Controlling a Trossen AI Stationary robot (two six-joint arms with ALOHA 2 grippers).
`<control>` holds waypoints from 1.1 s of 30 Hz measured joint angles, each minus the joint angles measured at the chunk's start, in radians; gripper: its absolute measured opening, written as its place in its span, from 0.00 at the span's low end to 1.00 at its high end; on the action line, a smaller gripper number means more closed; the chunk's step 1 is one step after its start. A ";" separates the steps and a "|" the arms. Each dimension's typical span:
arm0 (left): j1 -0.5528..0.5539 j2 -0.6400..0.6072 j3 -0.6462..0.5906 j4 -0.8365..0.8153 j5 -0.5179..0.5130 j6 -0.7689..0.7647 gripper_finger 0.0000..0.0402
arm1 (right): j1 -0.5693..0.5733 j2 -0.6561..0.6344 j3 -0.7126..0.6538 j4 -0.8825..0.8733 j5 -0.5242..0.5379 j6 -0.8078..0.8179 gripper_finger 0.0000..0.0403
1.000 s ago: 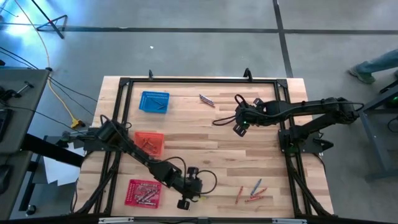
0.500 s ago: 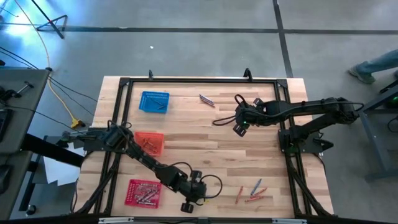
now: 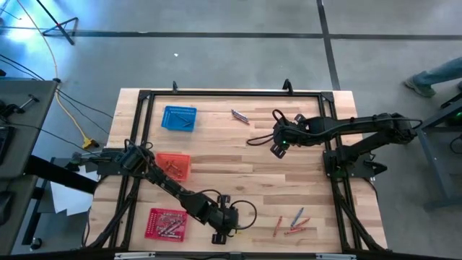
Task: Sort crayons
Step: Put the blue crayon into the blue bin
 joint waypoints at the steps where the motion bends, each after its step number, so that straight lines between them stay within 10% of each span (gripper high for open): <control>1: 0.000 0.000 0.000 -0.003 -0.001 -0.007 0.10 | 0.000 0.000 0.000 0.000 0.000 0.000 0.37; 13: 0.015 -0.029 0.033 -0.099 -0.070 0.037 0.01 | 0.000 0.000 0.000 0.000 0.000 -0.008 0.37; 25: 0.058 -0.176 0.164 -0.758 -0.468 0.048 0.00 | 0.000 0.000 0.000 -0.012 0.001 -0.027 0.37; 33: 0.219 -0.420 0.166 -1.064 -0.547 -0.023 0.00 | 0.000 0.000 0.000 -0.007 0.002 -0.038 0.37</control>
